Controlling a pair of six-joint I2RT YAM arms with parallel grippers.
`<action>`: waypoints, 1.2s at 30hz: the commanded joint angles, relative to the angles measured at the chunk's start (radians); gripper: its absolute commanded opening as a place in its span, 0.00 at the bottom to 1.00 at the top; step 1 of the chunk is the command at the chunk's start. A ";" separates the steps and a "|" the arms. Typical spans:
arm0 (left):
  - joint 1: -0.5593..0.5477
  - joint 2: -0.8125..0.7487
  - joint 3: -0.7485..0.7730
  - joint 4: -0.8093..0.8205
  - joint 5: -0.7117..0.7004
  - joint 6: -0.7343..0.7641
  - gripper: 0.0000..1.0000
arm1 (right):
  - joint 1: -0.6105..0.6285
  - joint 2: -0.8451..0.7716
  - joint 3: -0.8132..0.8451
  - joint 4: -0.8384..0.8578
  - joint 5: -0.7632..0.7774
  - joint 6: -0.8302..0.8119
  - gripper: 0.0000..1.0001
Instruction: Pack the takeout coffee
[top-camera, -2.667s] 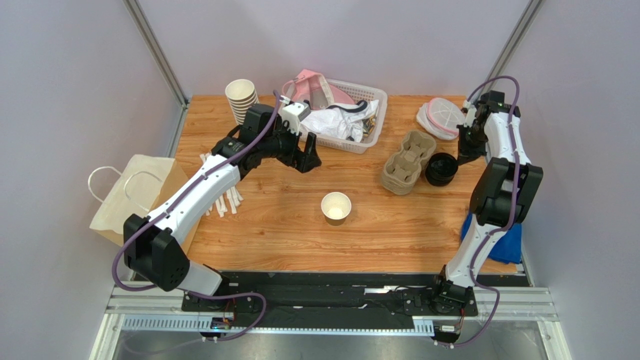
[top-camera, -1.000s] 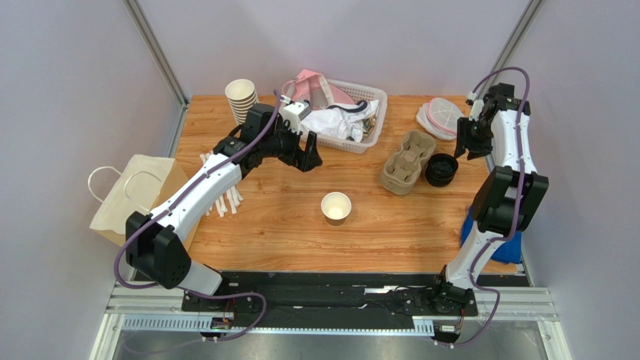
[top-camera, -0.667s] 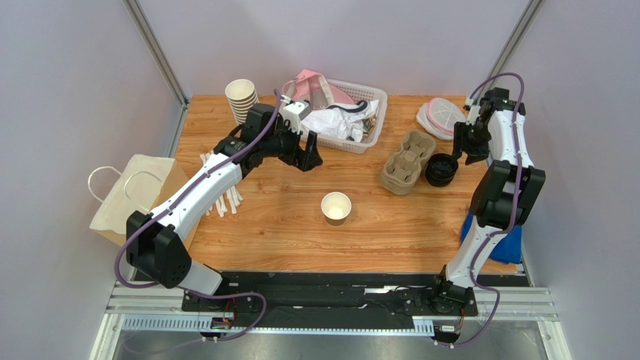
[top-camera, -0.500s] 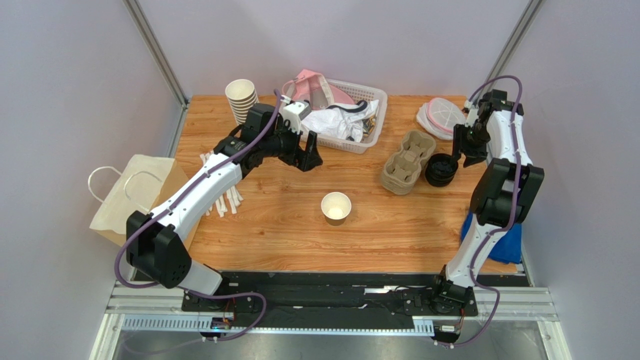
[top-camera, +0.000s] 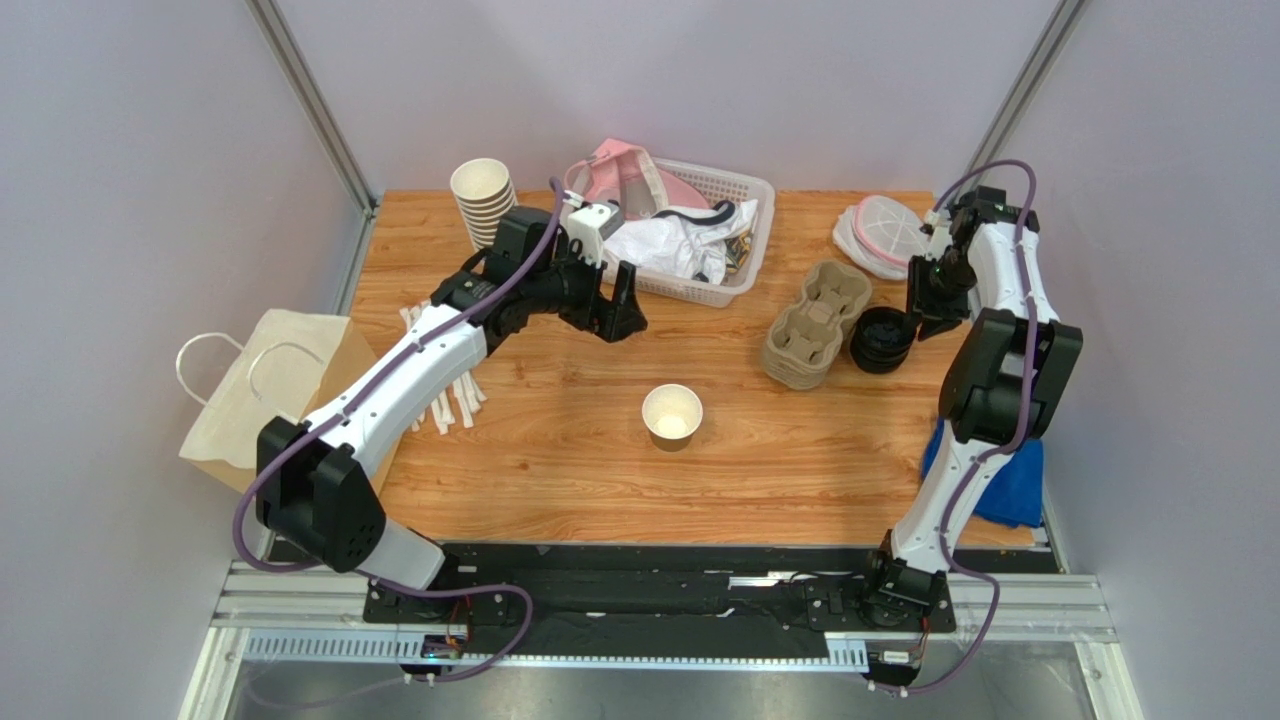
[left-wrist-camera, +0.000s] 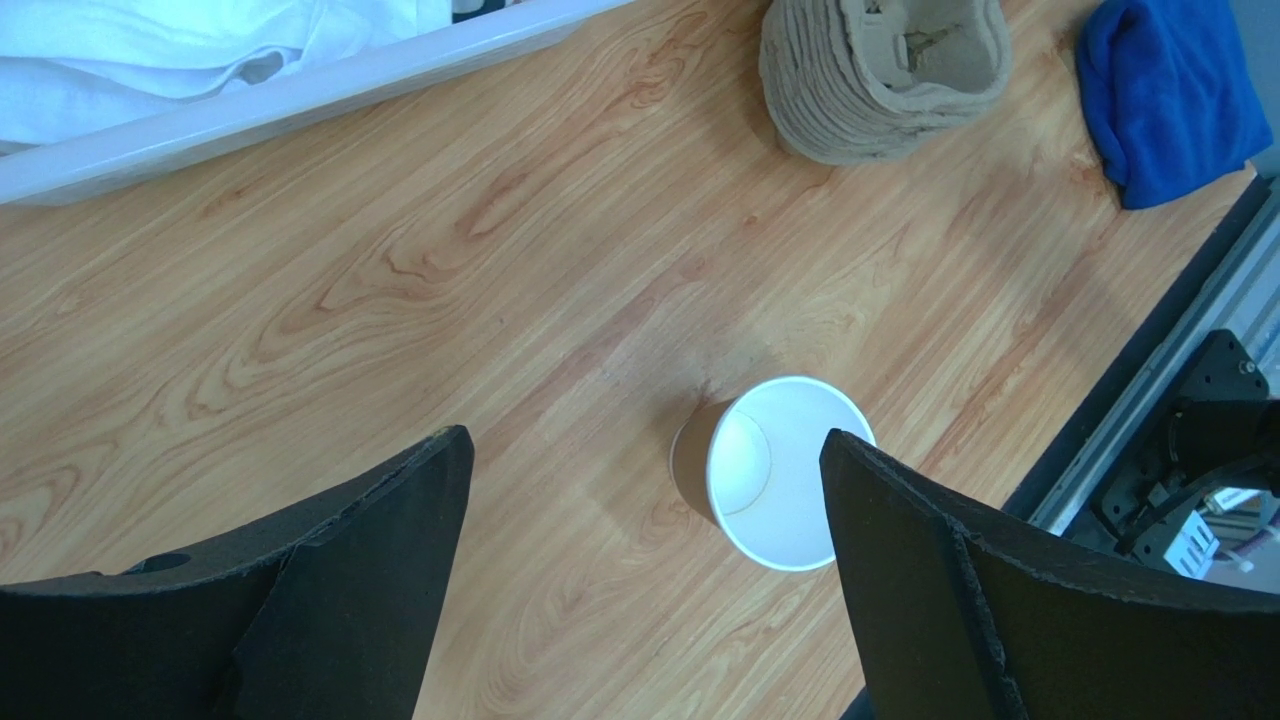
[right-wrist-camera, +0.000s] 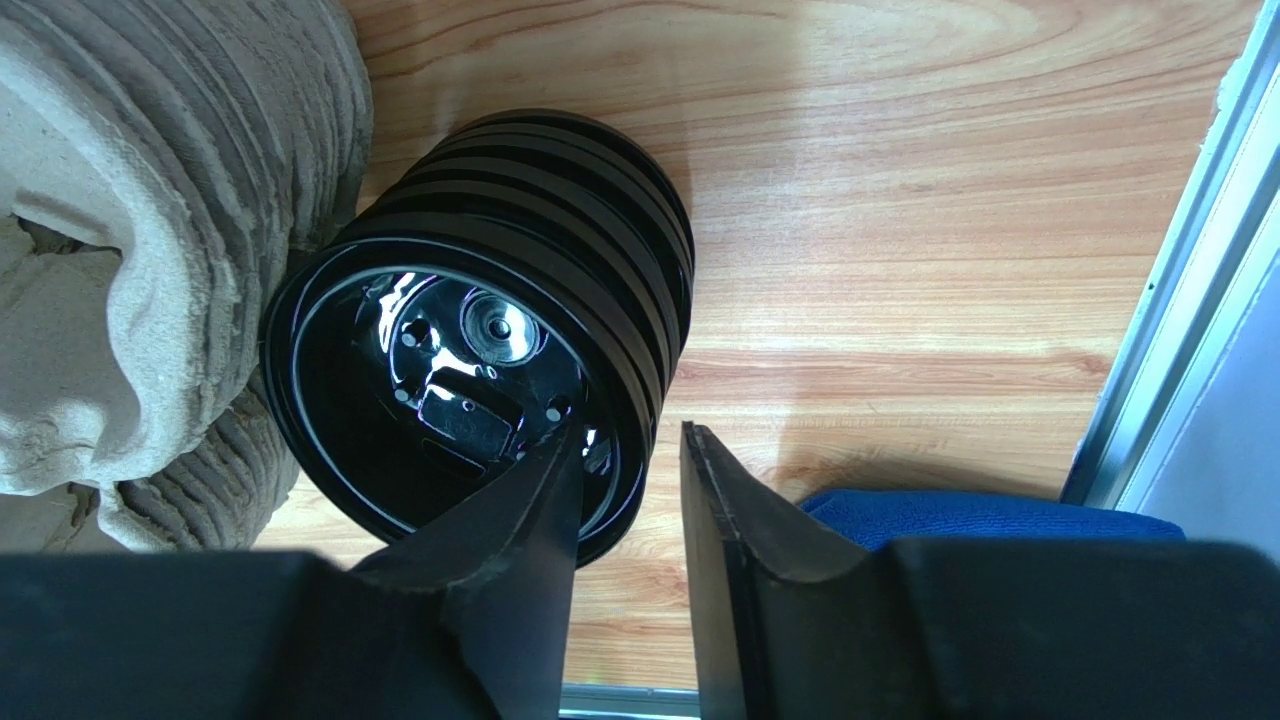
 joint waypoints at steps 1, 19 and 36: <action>0.008 0.014 0.056 0.040 0.033 -0.022 0.95 | -0.003 -0.010 0.047 -0.001 0.010 0.016 0.29; 0.013 0.016 0.079 0.025 0.062 -0.037 0.94 | -0.006 -0.125 0.107 -0.092 0.010 -0.021 0.00; 0.007 -0.284 0.025 -0.103 0.311 0.350 0.99 | 0.266 -0.453 -0.029 -0.142 -0.546 -0.085 0.03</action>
